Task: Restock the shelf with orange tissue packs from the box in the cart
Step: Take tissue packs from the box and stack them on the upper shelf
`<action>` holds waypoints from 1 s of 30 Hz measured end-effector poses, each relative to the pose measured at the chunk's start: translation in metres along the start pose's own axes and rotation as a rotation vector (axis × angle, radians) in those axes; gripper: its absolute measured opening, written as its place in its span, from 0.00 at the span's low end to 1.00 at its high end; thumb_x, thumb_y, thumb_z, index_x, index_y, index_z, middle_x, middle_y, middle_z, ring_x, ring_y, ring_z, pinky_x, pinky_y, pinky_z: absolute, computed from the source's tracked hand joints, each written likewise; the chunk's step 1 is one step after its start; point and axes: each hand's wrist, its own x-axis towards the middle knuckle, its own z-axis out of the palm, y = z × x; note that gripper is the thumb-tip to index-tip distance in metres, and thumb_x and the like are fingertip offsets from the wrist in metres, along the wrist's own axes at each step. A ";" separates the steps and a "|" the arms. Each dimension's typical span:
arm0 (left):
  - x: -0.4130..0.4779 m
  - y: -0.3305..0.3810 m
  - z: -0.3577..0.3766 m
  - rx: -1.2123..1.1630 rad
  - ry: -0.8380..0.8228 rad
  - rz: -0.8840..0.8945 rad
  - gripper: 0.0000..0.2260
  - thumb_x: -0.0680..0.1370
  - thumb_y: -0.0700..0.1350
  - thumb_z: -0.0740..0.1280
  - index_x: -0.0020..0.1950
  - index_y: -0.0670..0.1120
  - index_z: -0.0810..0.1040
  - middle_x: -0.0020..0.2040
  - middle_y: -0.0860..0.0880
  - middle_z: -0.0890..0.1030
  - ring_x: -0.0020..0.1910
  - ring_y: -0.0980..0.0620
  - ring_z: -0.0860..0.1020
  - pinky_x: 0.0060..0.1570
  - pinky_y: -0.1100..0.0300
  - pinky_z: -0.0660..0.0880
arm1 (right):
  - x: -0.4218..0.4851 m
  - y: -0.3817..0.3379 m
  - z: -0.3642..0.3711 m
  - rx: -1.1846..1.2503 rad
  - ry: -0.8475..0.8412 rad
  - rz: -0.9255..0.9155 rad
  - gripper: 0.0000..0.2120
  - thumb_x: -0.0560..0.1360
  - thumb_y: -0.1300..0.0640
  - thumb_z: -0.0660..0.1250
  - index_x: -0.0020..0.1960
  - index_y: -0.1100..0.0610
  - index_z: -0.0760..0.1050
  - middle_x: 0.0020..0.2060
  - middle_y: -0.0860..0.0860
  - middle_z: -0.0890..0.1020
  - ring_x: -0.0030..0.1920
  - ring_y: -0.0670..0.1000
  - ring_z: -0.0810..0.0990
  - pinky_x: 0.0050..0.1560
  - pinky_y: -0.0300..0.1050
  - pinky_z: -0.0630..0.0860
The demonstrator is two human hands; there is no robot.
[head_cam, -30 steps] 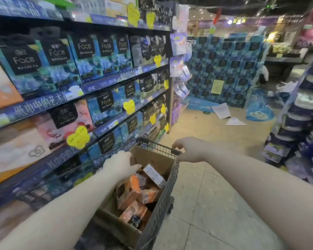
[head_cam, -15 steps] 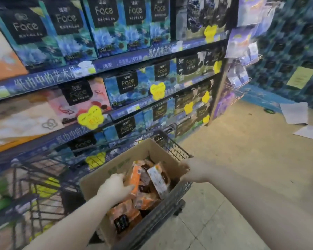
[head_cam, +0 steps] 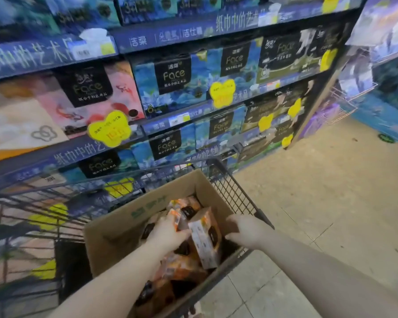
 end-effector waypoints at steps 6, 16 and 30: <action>0.059 0.001 0.030 -0.178 -0.111 -0.133 0.29 0.75 0.56 0.67 0.71 0.48 0.61 0.65 0.44 0.73 0.59 0.45 0.75 0.50 0.59 0.70 | 0.057 0.003 0.010 0.061 -0.046 0.002 0.26 0.76 0.49 0.65 0.72 0.53 0.65 0.67 0.52 0.74 0.66 0.52 0.73 0.66 0.47 0.70; 0.102 0.003 0.102 -0.613 -0.052 -0.298 0.37 0.69 0.51 0.75 0.73 0.43 0.64 0.67 0.44 0.73 0.64 0.45 0.73 0.62 0.56 0.71 | 0.133 0.024 0.045 0.099 -0.171 0.031 0.21 0.76 0.50 0.65 0.68 0.50 0.67 0.61 0.52 0.77 0.62 0.52 0.75 0.64 0.47 0.71; 0.114 -0.004 0.134 -0.939 0.091 -0.547 0.39 0.70 0.46 0.75 0.75 0.46 0.58 0.70 0.45 0.70 0.68 0.44 0.70 0.64 0.52 0.68 | 0.181 0.047 0.078 0.251 -0.298 -0.009 0.34 0.70 0.43 0.68 0.72 0.50 0.61 0.63 0.52 0.75 0.62 0.54 0.76 0.64 0.52 0.72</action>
